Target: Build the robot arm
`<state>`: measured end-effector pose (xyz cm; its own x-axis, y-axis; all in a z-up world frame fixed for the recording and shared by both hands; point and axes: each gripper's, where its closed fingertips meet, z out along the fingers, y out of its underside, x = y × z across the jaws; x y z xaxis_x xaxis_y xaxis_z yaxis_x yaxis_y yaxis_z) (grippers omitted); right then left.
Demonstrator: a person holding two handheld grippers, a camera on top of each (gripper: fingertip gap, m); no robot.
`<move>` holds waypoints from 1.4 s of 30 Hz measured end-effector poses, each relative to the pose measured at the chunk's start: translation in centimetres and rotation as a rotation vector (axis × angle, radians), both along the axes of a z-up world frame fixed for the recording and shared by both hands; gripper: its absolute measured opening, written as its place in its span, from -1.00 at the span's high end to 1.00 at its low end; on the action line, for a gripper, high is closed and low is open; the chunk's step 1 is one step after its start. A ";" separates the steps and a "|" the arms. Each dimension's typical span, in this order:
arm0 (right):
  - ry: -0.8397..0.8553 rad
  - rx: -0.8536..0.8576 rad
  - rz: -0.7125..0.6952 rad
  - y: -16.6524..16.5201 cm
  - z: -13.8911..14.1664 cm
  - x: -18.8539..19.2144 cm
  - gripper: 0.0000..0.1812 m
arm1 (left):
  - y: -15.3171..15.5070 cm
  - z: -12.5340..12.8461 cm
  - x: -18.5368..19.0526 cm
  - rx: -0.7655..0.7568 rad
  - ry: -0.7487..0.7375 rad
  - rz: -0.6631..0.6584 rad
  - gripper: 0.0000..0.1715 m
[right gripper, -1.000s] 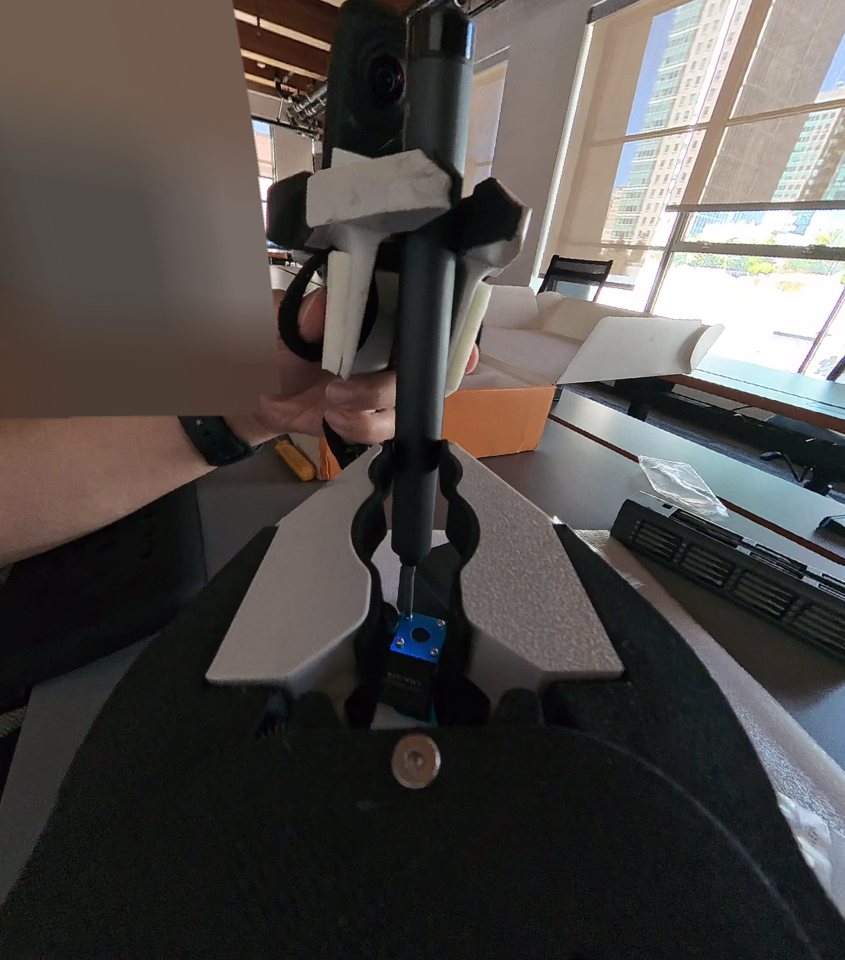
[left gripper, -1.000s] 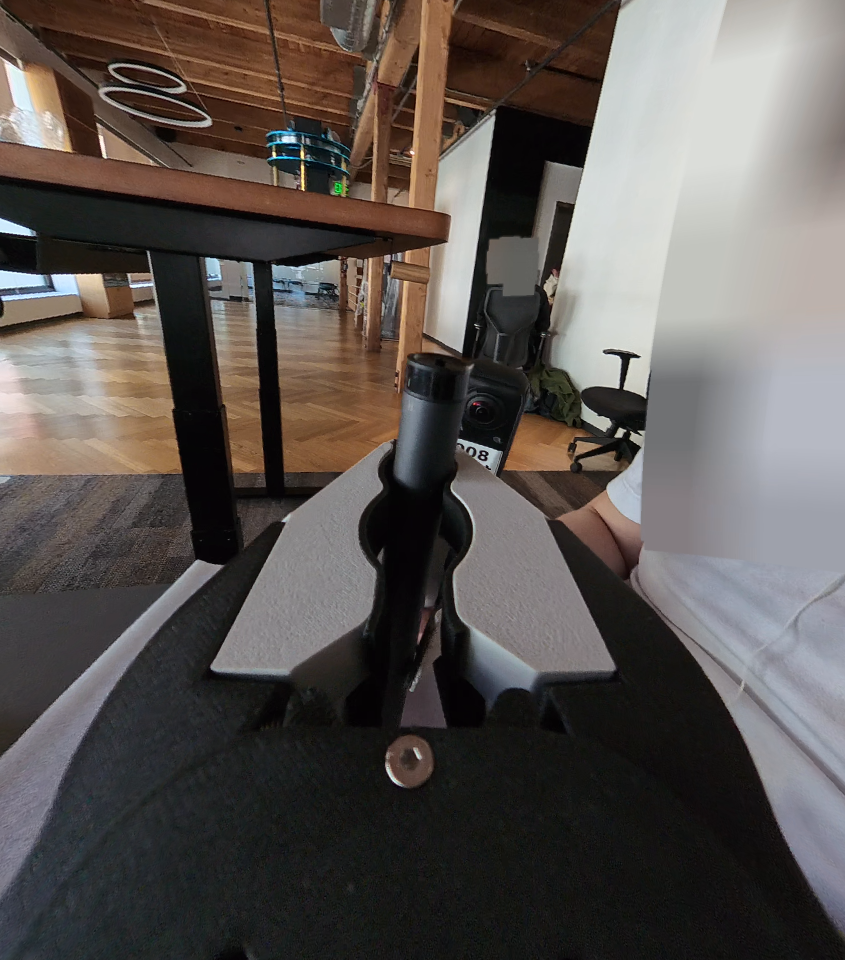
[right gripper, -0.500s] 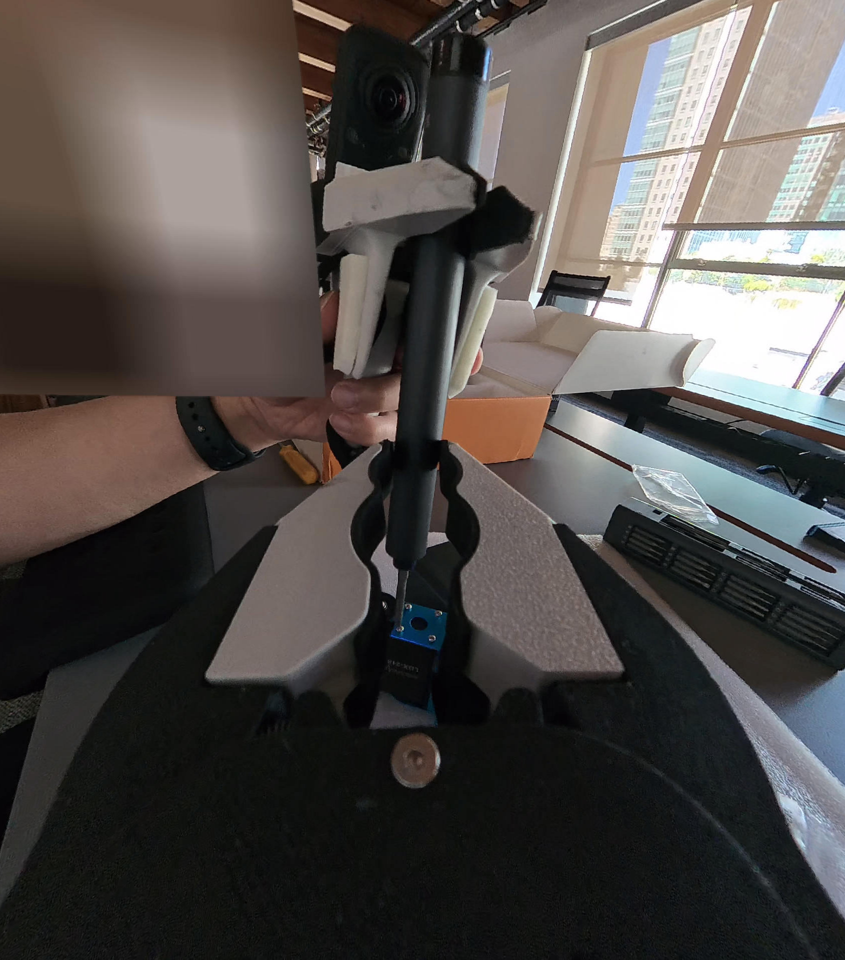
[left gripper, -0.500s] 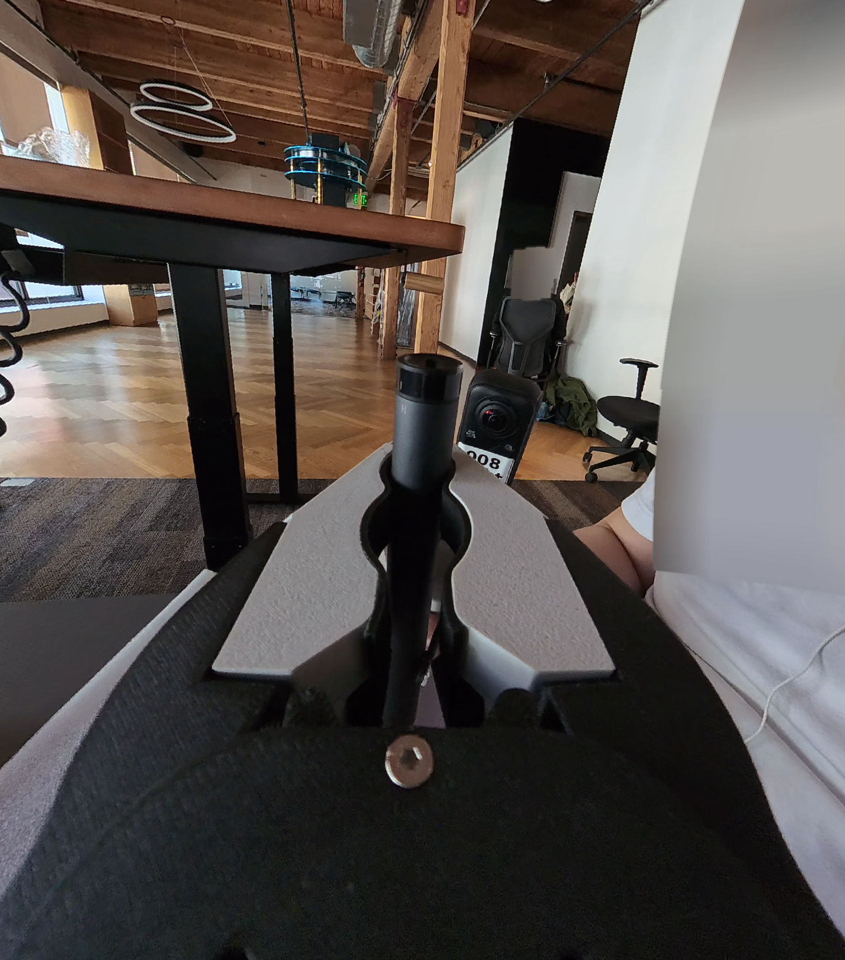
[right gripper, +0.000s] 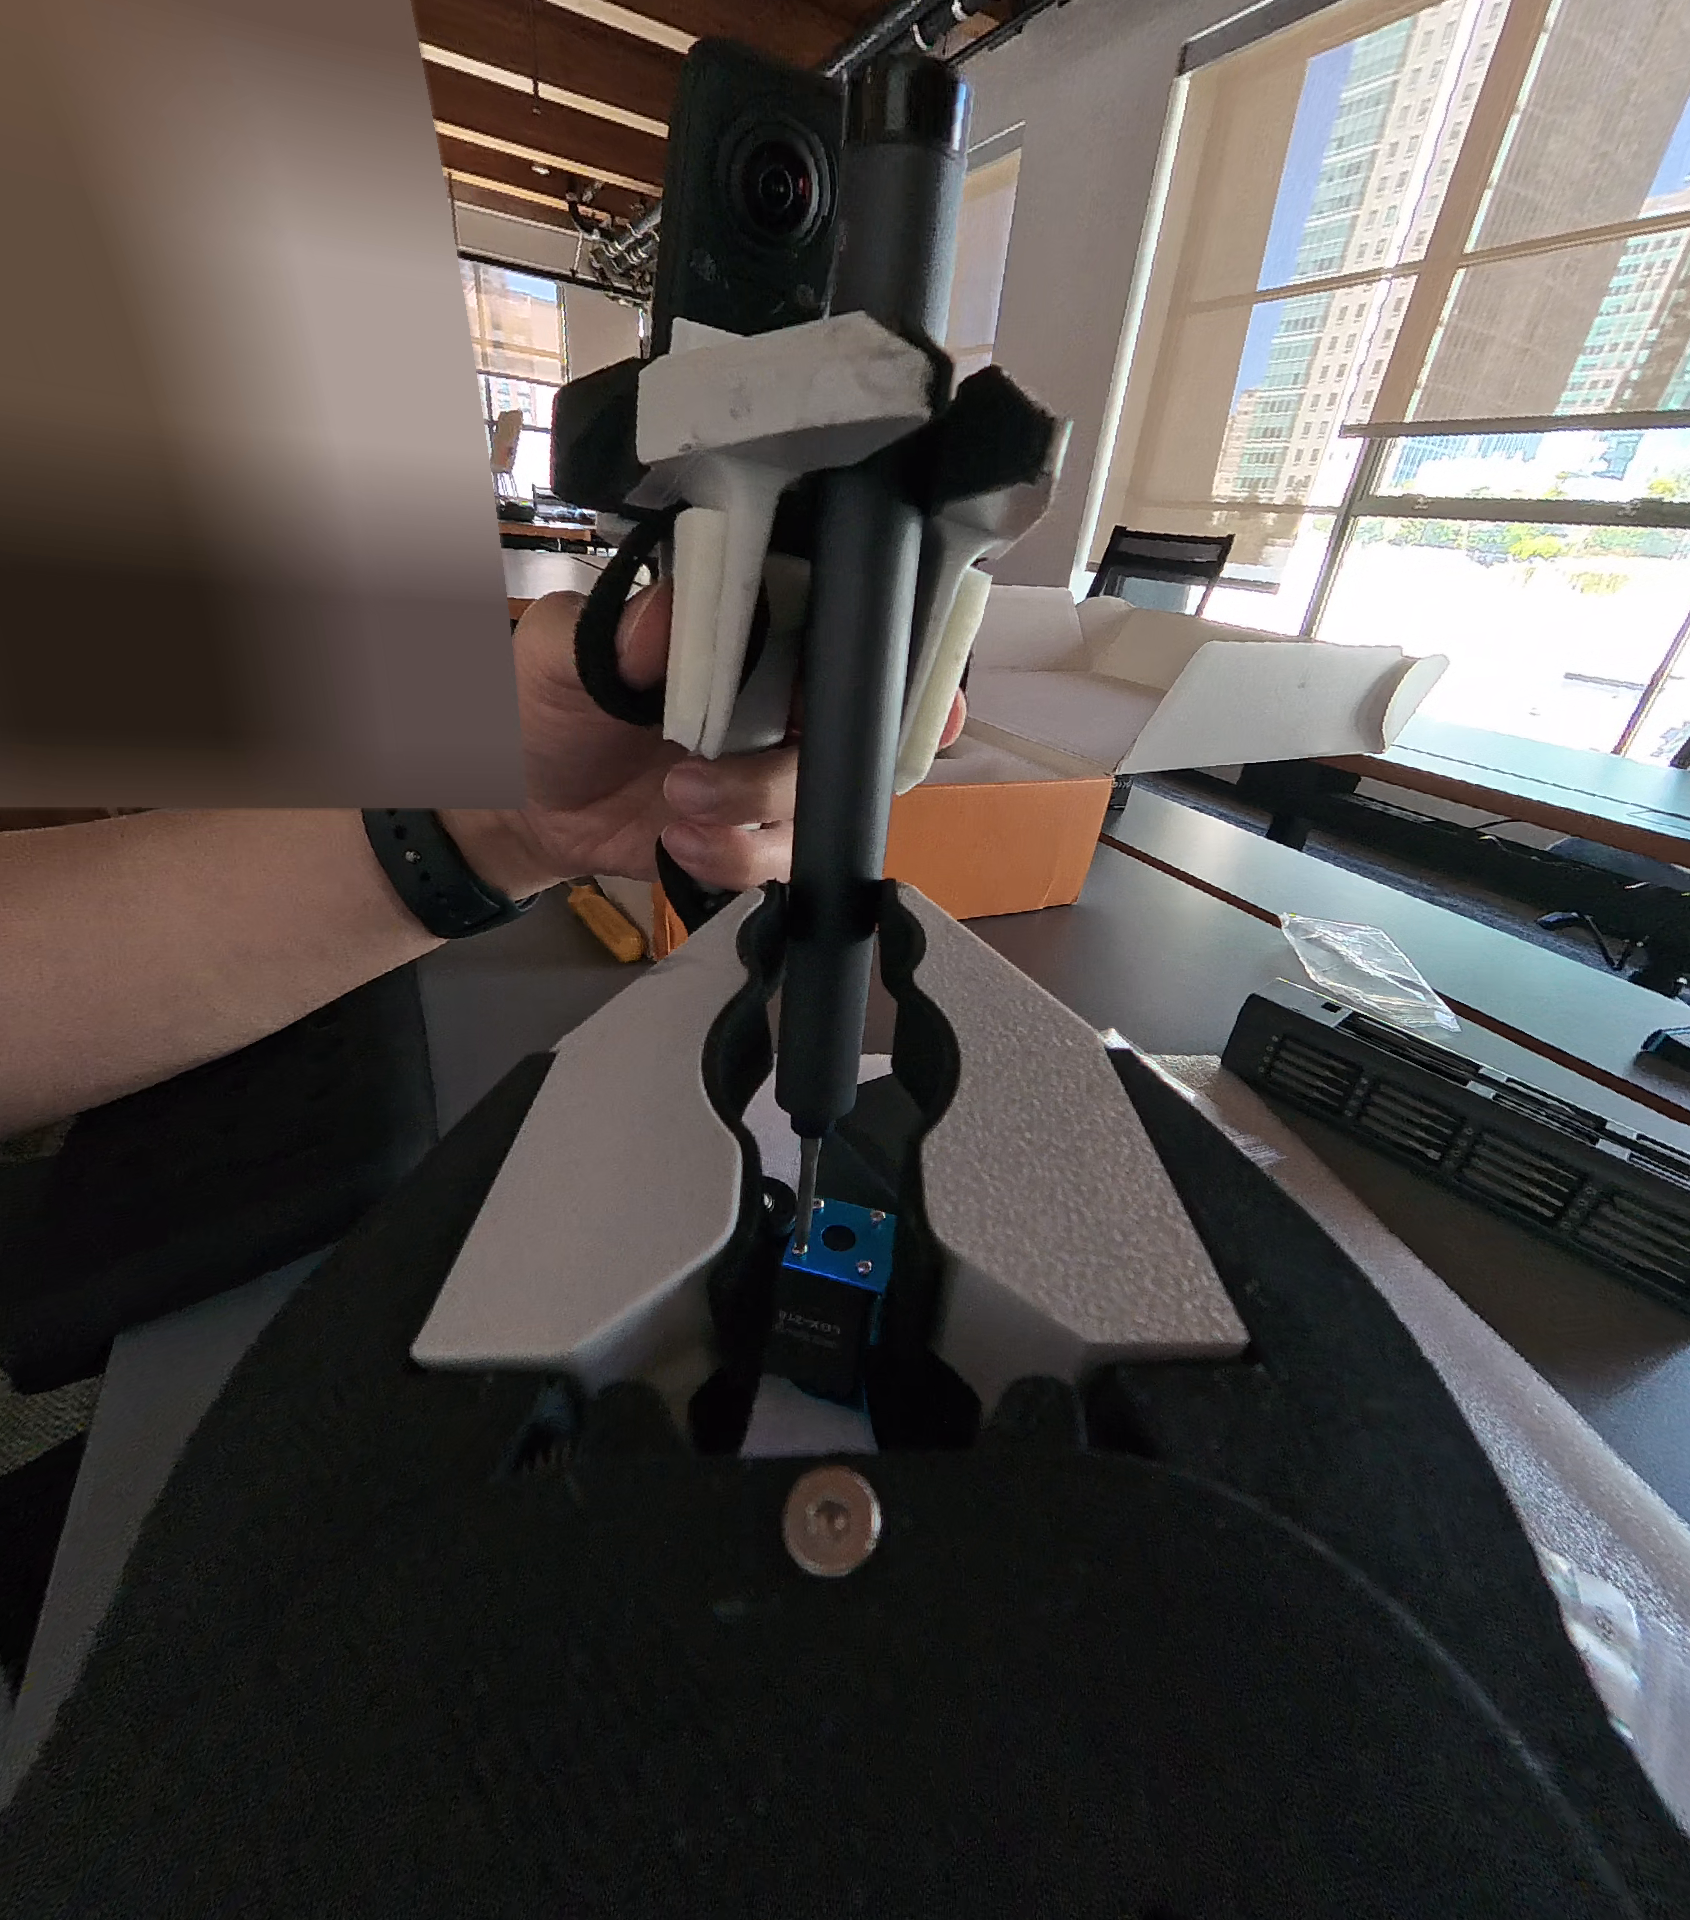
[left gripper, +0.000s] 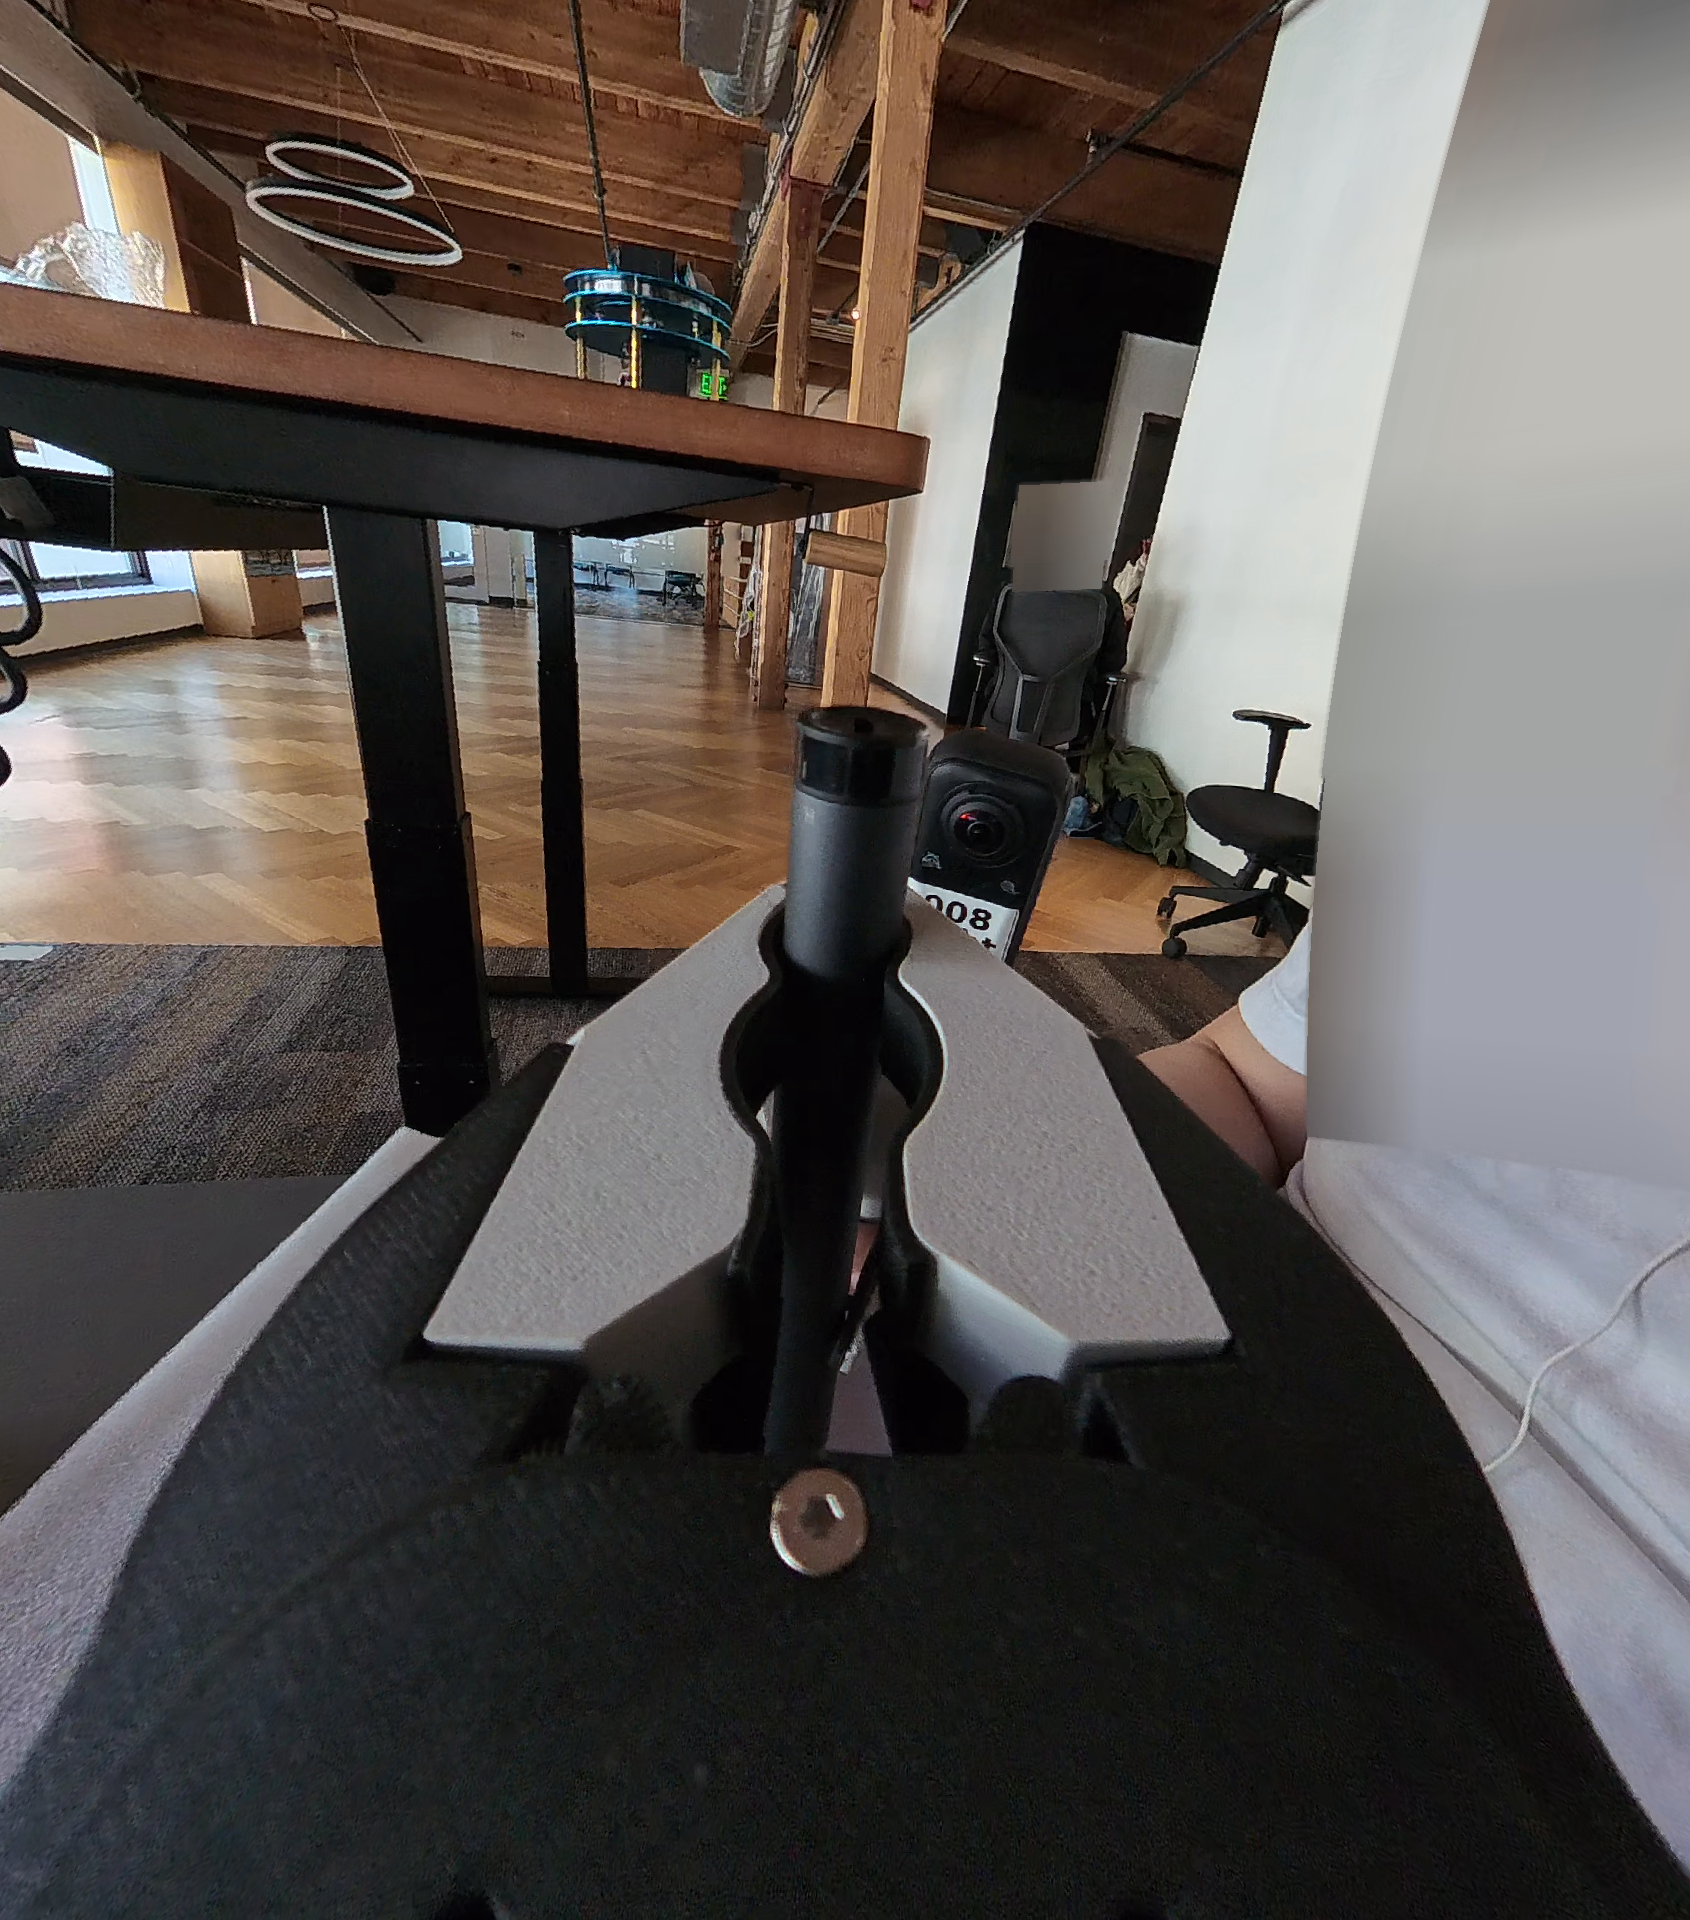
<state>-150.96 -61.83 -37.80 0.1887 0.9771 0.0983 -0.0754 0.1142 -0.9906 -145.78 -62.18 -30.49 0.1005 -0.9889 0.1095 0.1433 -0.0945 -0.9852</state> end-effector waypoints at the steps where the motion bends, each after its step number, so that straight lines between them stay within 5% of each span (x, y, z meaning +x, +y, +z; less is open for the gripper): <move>1: 0.000 0.003 0.000 -0.1 0.0 0.0 0.81 | -0.1 0.0 0.1 0.001 0.001 -0.006 0.88; 23: 0.043 0.004 0.013 -1.0 0.8 1.4 0.67 | -1.6 -0.4 0.9 0.035 0.031 -0.078 0.88; 27: 0.016 0.001 0.018 -1.1 0.6 0.9 0.81 | -1.8 -0.5 1.1 0.041 0.040 -0.081 0.87; 42: 0.044 0.009 -0.027 -1.2 0.5 1.0 0.81 | -2.2 -0.6 1.4 0.047 0.054 -0.086 0.87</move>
<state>-149.92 -63.06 -37.30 0.2194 0.9708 0.0975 -0.1161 0.1252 -0.9853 -144.39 -64.35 -31.05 0.0196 -0.9981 0.0590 0.0833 -0.0572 -0.9949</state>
